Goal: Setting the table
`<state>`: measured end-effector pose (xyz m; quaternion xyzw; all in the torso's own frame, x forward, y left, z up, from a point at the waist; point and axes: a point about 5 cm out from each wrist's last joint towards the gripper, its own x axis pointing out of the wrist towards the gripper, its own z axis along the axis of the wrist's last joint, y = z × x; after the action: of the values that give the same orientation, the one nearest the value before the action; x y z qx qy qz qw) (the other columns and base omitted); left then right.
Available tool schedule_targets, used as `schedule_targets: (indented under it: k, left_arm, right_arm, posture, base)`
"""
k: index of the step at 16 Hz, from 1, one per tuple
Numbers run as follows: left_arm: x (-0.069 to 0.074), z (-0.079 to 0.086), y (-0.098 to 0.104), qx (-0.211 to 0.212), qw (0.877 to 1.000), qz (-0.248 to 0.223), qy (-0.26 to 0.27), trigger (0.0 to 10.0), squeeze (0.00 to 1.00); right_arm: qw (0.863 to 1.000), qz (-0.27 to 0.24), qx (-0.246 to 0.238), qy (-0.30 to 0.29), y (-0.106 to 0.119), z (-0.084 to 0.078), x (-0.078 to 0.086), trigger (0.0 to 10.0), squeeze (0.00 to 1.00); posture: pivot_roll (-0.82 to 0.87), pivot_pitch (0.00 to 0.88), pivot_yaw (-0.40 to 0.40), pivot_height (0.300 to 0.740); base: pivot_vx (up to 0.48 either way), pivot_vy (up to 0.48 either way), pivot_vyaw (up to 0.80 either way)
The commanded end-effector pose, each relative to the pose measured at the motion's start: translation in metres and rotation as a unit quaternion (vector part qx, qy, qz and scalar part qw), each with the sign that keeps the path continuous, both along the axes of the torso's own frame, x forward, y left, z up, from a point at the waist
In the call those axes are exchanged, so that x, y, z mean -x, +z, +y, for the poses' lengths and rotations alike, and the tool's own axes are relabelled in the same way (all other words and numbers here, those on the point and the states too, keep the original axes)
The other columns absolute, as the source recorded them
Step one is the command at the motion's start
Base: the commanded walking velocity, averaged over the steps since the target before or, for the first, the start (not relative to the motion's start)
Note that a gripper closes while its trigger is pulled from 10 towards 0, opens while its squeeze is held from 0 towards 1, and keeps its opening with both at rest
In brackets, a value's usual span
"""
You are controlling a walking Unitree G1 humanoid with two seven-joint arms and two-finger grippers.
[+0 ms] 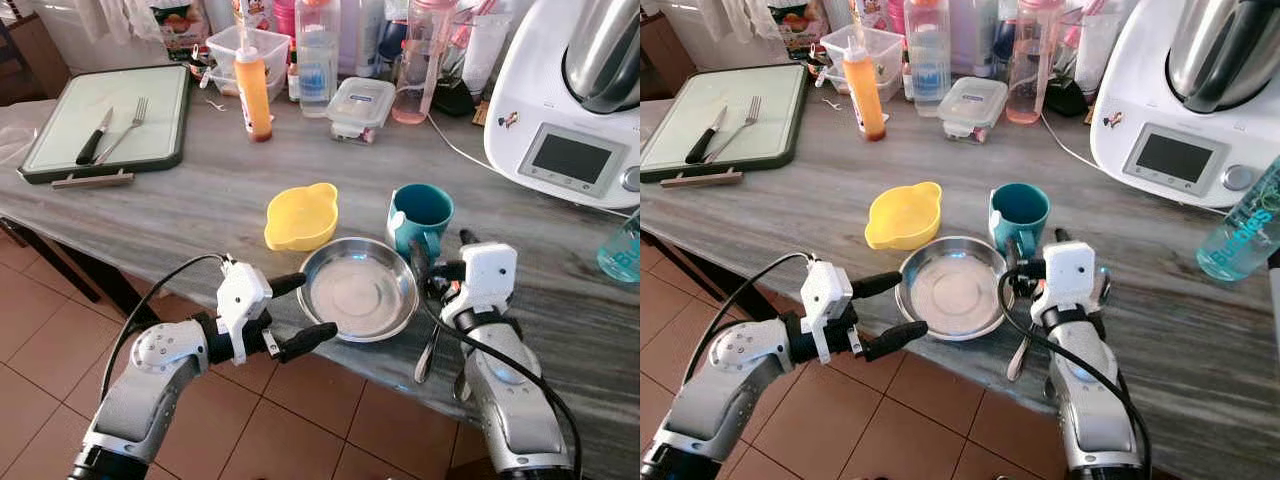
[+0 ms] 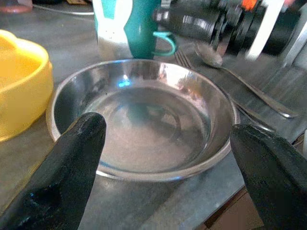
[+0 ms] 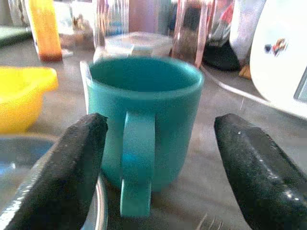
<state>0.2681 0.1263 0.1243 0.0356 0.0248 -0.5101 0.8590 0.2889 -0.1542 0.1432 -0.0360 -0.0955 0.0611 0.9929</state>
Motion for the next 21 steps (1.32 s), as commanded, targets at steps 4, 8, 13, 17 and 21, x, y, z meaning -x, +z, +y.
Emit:
schedule_targets:
  k: [4,8,13,17,21]
  left_arm:
    - [0.001,0.000,-0.006,-0.009,1.000,0.002,-0.011,10.0,0.00]
    - [-0.001,-0.001,-0.008,-0.008,1.000,-0.001,-0.013,10.0,0.00]
    - [-0.006,-0.003,-0.005,-0.001,1.000,-0.009,-0.011,10.0,0.00]
    - [-0.014,-0.004,0.004,0.008,0.999,-0.028,0.030,10.0,0.00]
    - [-0.020,-0.007,0.017,0.015,0.998,-0.047,0.047,10.0,0.00]
  right_arm:
    - [1.000,-0.014,-0.015,0.012,0.009,0.009,0.009,10.0,1.00]
    - [0.999,-0.040,-0.001,0.030,0.022,0.020,0.020,10.0,1.00]
    - [0.995,-0.071,0.042,0.053,0.039,0.038,0.041,10.0,1.00]
    - [0.997,-0.069,0.039,0.019,0.042,0.029,0.054,10.0,1.00]
    - [0.997,-0.067,0.039,-0.013,0.044,0.012,0.062,10.0,1.00]
  posture:
    - [0.06,0.145,0.044,0.740]
    - [0.05,0.140,0.048,0.740]
    - [0.05,0.134,0.056,0.740]
    - [0.04,0.127,0.065,0.740]
    - [0.04,0.124,0.057,0.740]
  base:
    - [0.000,0.000,0.00]
    - [0.000,0.000,0.00]
    - [0.000,0.000,0.00]
    - [0.000,0.000,0.00]
    - [0.000,0.000,0.00]
